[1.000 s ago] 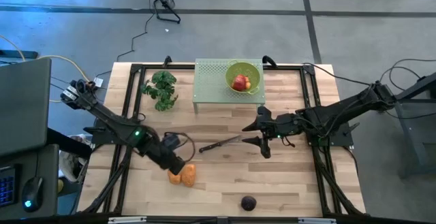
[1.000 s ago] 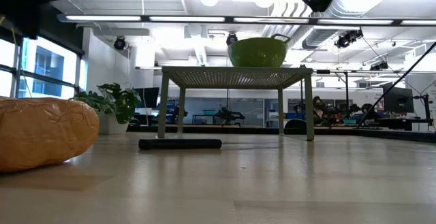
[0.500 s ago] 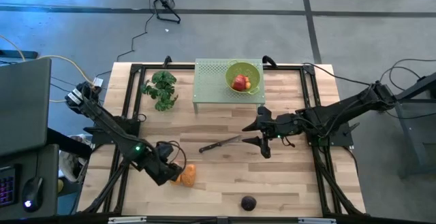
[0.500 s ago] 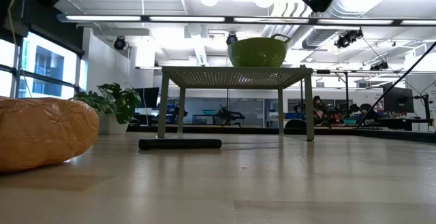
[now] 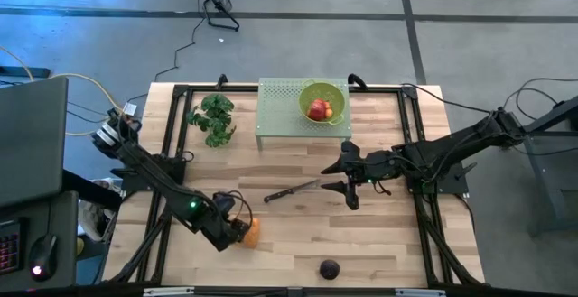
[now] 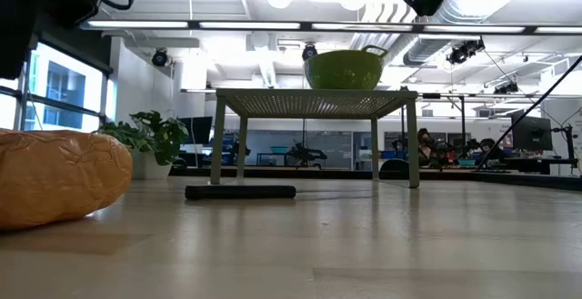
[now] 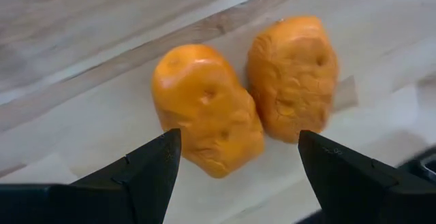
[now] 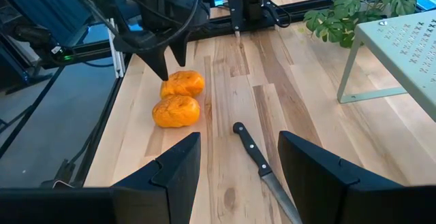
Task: Pick & Place Fruit
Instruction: Put the yellow mango into the green strainer bowl on the shelf
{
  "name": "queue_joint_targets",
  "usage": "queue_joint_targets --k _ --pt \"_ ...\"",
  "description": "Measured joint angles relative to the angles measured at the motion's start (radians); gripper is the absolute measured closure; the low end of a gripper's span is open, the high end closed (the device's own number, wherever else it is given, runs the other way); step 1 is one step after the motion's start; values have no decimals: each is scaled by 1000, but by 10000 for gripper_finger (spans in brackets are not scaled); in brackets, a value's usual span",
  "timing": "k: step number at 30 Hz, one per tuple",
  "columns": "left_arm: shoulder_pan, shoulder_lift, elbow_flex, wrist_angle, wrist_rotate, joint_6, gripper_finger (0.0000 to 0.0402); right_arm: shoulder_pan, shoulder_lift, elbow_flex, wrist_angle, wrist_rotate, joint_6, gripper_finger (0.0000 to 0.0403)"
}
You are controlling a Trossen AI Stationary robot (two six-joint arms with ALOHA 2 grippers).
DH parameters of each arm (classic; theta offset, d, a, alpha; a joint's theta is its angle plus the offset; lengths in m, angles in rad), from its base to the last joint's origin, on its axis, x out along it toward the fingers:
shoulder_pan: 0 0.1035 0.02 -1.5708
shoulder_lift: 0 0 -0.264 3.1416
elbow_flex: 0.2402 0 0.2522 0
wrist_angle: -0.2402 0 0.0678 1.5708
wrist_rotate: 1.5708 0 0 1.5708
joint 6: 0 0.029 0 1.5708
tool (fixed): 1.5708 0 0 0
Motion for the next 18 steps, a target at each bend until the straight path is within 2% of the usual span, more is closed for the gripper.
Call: queue_joint_targets --k 18 --pt "0 97 0 -4 8 -118 112 0 0 0 0 0 -11 213"
